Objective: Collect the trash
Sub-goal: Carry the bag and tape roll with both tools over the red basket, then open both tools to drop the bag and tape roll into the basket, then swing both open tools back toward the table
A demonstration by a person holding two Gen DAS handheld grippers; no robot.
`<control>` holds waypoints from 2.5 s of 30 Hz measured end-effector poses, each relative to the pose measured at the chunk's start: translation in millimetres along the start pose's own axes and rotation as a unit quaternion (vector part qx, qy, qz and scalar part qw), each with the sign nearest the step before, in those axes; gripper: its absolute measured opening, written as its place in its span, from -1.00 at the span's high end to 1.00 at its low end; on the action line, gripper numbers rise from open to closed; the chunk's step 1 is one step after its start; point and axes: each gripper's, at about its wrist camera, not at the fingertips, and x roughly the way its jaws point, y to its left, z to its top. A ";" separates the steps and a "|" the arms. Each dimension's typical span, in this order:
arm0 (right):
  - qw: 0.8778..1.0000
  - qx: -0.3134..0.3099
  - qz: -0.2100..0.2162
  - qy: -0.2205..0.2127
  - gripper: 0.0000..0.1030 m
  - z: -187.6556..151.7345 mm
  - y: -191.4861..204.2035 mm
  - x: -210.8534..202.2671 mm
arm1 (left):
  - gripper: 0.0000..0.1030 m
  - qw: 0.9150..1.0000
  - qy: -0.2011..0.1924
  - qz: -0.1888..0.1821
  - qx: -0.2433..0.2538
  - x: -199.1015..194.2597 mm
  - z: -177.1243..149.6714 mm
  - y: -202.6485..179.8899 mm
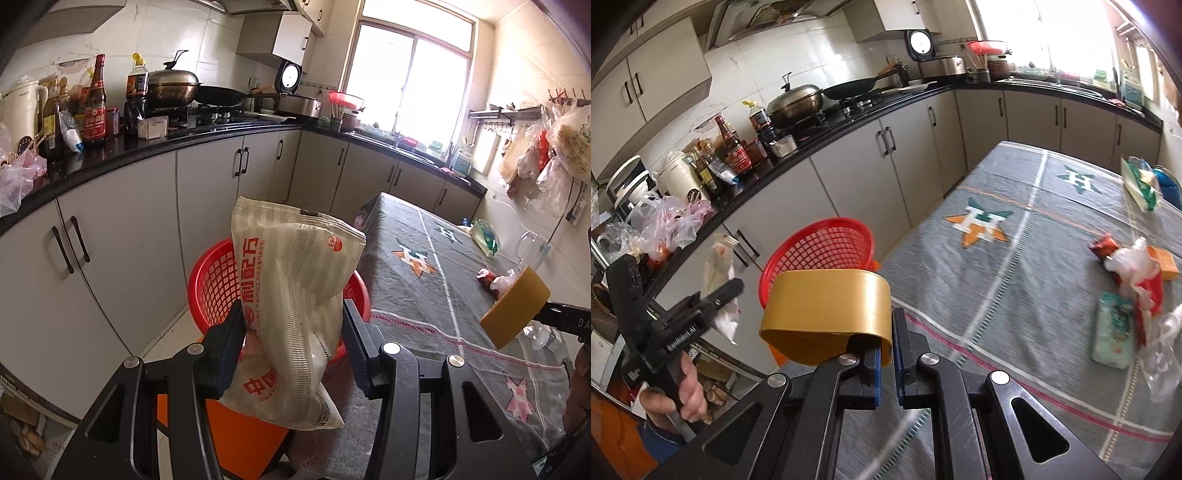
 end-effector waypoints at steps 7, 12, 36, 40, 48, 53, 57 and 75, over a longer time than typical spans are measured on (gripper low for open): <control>1.000 0.004 0.000 -0.004 0.88 18.2 14.3 27.2 | 0.04 1.000 0.007 0.002 -0.005 17.7 3.9 6.3; 1.000 0.025 0.009 -0.010 0.88 28.6 16.6 48.9 | 0.04 1.000 0.008 0.007 -0.008 25.3 5.8 10.9; 1.000 0.005 0.015 0.018 0.83 42.9 29.6 155.2 | 0.03 0.998 0.039 0.031 -0.034 86.4 8.9 26.8; 1.000 0.002 0.014 0.019 0.79 40.9 28.9 156.8 | -0.04 0.998 0.036 0.030 -0.031 87.6 9.9 26.5; 1.000 0.011 0.027 0.008 0.52 42.8 29.0 150.2 | -0.22 0.999 0.037 0.021 -0.033 91.5 10.9 26.3; 0.999 0.027 0.020 -0.014 0.52 45.7 22.1 140.3 | -0.24 0.999 0.028 0.030 -0.032 85.8 10.5 23.0; 0.999 0.038 0.005 -0.027 0.52 47.1 16.1 133.5 | -0.28 0.998 0.005 0.054 -0.025 67.8 6.5 15.3; 0.995 0.079 -0.009 -0.064 0.42 12.3 -18.9 23.3 | -0.45 0.997 -0.025 -0.031 0.067 -32.9 -20.2 -81.3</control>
